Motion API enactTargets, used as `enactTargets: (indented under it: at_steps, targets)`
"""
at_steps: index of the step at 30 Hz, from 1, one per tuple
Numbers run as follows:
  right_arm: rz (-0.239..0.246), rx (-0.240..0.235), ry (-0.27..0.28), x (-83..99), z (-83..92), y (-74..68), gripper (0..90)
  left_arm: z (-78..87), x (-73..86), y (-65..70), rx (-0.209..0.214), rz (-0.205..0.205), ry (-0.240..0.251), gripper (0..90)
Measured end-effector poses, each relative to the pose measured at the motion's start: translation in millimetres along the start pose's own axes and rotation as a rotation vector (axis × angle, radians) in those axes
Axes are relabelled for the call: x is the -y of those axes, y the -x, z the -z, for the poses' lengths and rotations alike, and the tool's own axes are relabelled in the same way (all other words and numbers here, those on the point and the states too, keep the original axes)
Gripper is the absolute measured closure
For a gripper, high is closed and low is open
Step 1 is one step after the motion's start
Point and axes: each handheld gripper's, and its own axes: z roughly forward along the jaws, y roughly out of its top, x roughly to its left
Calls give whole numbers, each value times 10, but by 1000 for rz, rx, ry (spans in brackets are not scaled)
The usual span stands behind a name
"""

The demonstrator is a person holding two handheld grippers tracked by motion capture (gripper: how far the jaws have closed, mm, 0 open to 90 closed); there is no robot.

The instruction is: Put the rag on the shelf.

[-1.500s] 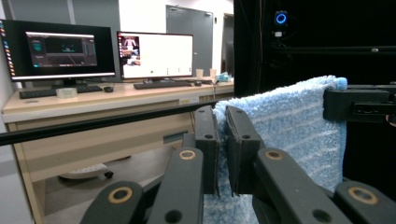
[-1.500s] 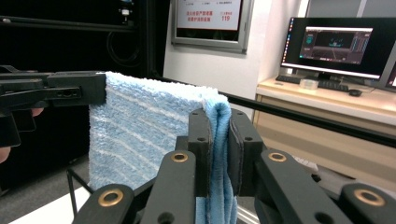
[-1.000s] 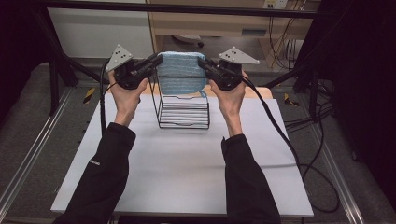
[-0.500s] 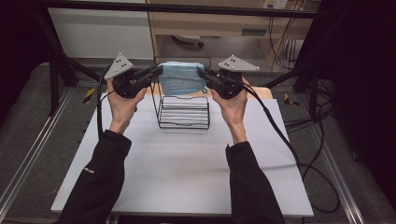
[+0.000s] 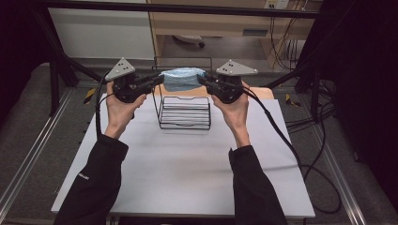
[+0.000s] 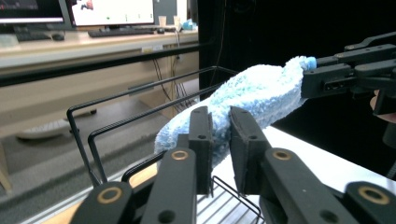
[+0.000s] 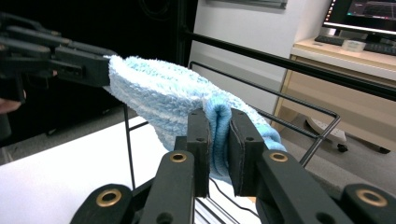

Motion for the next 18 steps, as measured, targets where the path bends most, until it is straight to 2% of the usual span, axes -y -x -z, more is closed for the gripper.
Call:
enactTargets:
  at_steps: [3,6,9,11,13,15,18]
  targets:
    - [9,-6,-5,3,3,2,808,43,-104,2,-7,22,-7,755]
    - [31,-8,-11,13,5,-2,809,92,-251,-7,-16,49,16,753]
    - [33,-16,-12,30,9,0,809,84,-375,-7,-28,49,17,766]
    - [27,-23,-7,47,10,11,808,35,-410,-16,-37,51,-16,793]
    - [19,-30,-2,63,14,16,807,-34,-404,-21,-33,56,-71,823]
    - [28,-30,-2,64,16,12,805,-87,-349,-1,-8,47,-116,851]
    - [37,-36,-8,65,20,18,798,-103,-254,15,21,47,-144,882]
